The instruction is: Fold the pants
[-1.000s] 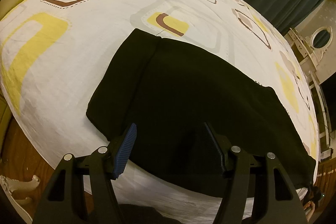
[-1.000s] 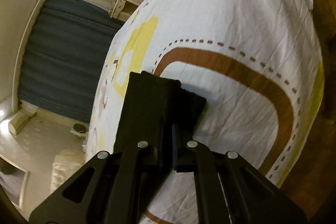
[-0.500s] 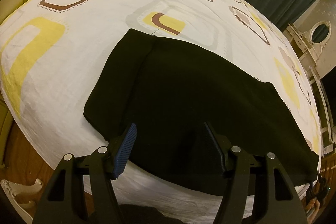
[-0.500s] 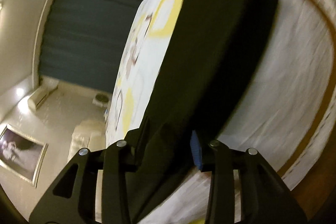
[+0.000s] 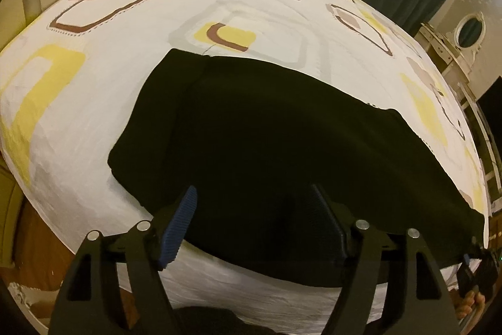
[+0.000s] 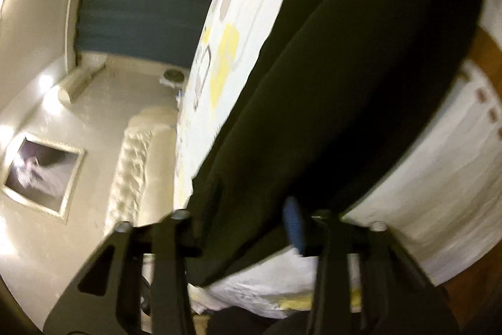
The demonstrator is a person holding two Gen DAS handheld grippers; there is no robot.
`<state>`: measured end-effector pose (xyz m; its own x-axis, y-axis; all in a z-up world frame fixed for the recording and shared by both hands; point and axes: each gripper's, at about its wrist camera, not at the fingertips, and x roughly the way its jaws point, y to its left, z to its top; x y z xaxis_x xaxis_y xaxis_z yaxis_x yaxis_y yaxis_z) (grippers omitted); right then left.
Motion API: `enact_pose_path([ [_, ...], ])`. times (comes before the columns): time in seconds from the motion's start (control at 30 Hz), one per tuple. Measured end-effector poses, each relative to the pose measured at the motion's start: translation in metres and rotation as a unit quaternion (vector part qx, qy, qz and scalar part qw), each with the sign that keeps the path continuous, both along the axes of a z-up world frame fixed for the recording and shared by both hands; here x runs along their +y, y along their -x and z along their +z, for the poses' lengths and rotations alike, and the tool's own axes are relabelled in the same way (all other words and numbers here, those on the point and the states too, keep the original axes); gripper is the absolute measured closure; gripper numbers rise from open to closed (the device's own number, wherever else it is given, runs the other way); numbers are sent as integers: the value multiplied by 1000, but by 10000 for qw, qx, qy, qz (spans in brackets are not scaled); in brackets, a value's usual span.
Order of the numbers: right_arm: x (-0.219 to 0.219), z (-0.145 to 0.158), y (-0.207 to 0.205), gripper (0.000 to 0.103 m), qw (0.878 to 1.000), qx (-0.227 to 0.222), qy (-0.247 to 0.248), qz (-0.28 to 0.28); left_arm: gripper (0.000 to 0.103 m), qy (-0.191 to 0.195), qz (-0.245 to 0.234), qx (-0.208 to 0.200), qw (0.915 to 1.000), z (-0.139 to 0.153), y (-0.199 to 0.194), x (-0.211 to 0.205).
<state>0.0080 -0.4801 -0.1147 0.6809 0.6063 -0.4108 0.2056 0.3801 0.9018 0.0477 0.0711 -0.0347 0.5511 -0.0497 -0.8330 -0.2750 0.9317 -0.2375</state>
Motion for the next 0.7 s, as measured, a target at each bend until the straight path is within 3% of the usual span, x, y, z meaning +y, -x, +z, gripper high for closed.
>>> enact_pose_path([
  [0.27, 3, 7, 21, 97, 9997, 31, 248, 20, 29, -113, -96, -24, 9999, 1, 0, -5],
  [0.47, -4, -11, 32, 97, 9999, 114, 113, 9, 29, -196, -78, 0, 9998, -2, 0, -3],
  [0.57, -2, -9, 34, 89, 9999, 47, -94, 7, 29, -170, -11, 45, 9998, -4, -1, 0],
  [0.7, 17, 3, 29, 70, 9993, -248, 66, 260, 29, -166, -10, 28, 9999, -4, -1, 0],
])
